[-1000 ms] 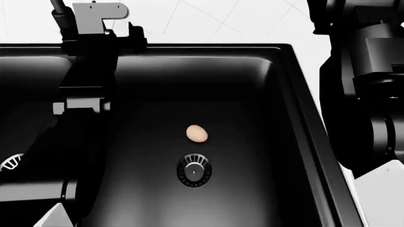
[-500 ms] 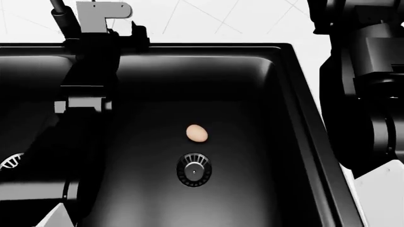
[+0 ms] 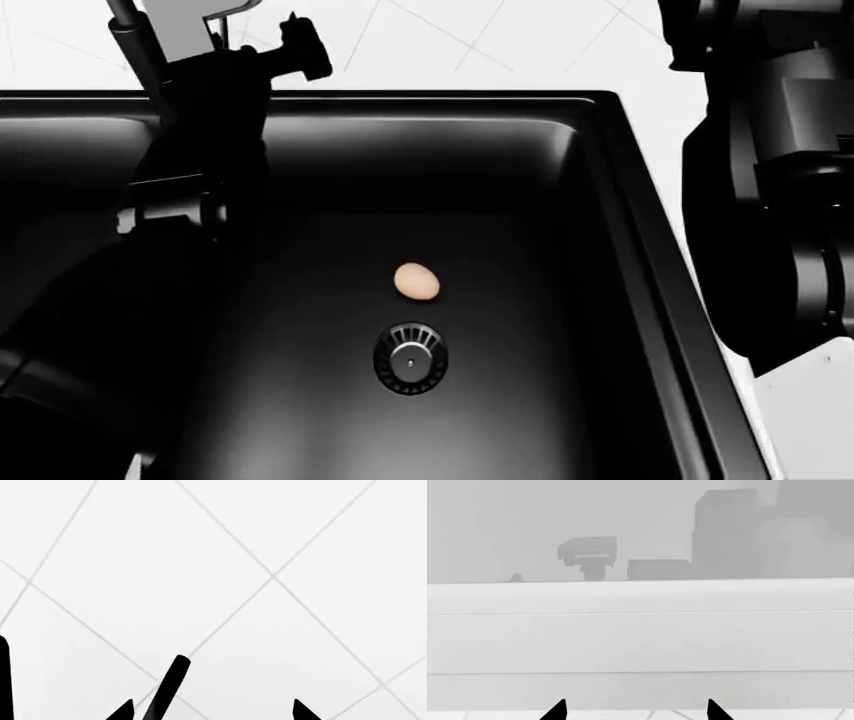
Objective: Pick the egg from the counter and place it in the sink. Then turn on the sink faucet.
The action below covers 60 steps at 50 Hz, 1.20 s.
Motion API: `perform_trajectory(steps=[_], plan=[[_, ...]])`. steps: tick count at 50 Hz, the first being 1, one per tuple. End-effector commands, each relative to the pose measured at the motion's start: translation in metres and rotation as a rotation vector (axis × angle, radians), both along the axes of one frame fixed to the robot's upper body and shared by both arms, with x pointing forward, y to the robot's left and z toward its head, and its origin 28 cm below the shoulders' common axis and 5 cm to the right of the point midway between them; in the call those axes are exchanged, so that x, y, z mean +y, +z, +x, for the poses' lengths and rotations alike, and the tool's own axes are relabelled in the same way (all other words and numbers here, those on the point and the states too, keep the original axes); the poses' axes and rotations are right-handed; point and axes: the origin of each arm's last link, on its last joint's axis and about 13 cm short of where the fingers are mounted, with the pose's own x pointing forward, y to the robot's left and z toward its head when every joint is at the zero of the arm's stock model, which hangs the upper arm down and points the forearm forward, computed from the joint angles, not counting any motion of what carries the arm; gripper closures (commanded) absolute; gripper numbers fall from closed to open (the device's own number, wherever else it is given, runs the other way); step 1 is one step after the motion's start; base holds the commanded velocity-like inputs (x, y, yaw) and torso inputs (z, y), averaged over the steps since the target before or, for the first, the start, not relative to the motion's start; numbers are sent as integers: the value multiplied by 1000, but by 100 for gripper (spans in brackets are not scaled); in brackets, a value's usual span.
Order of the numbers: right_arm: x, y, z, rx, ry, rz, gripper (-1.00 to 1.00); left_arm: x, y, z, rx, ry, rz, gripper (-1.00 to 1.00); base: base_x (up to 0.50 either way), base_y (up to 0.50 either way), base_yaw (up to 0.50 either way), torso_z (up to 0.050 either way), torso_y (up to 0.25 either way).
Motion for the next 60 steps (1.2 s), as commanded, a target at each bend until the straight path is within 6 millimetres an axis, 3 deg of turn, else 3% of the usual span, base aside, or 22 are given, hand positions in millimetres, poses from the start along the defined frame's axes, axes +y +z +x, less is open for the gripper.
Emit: perform_trajectory(steps=[1,12,16,26,39,60], plan=[[0,-1,0,1,-2,4,-100,-81,5,-8,-44,-386,254,-100,0,-6,-13,0,0],[-1,1,0,-3,-3,6,-100,-86,20,-23,-91,-418,293,-100,0,-5,-10,0,0],[-2,3,-1,-20,0,9,-100,-71,44,-32,-147,-372,322,-100,0,-5,-7,0,0],[-8,4,-10,-146,14,73,-100,-41,77,-47,-204,-256,368,-100,0,-4,-6,0,2],[-8,3,-6,-135,16,55,-100,-34,67,-44,-186,-235,364,-100,0,0,0,0,0],[-8,2,-12,-132,30,45,-100,-31,68,-45,-191,-221,363,-100,0,0,0,0,0]])
